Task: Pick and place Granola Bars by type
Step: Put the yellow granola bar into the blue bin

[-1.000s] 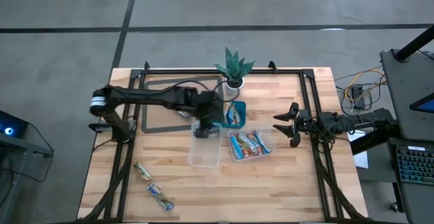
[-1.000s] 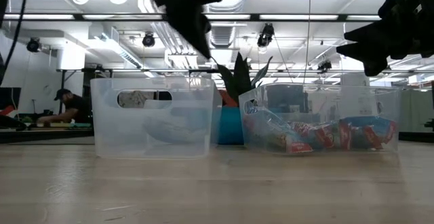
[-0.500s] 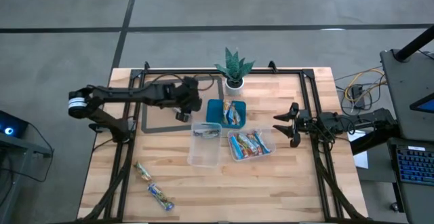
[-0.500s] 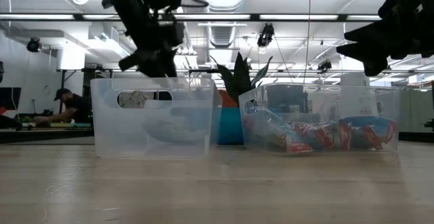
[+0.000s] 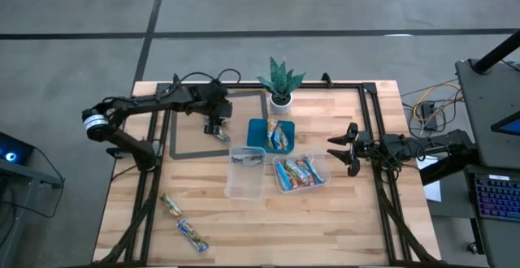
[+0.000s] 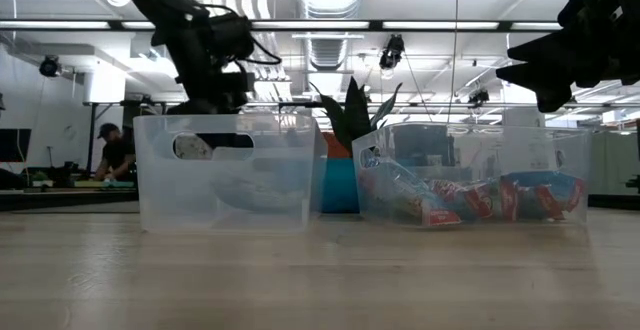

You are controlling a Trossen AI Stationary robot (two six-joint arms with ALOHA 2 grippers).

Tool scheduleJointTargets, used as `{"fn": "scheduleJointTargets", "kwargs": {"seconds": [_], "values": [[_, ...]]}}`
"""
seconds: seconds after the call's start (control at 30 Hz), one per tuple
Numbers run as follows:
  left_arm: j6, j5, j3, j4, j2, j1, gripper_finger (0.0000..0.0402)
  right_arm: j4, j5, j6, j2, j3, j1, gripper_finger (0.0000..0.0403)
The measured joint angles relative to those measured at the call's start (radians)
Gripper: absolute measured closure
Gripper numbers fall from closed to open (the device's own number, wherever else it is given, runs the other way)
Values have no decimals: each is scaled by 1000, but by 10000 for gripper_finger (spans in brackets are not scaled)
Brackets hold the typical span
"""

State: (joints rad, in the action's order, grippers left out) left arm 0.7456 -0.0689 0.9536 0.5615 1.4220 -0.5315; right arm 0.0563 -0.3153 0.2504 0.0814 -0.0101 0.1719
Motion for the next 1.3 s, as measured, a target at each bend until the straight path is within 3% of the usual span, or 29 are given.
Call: {"fn": "scheduleJointTargets", "kwargs": {"seconds": [0.1,0.47,1.07,1.3], "values": [[7,52,18,14,24,-32,235,0,0,0,0,0,0,213],[-12,86,50,73,165,-89,235,0,0,0,0,0,0,213],[38,72,41,49,284,-96,236,0,-1,0,0,0,0,213],[64,71,40,31,285,-97,260,0,0,0,0,0,0,213]]}}
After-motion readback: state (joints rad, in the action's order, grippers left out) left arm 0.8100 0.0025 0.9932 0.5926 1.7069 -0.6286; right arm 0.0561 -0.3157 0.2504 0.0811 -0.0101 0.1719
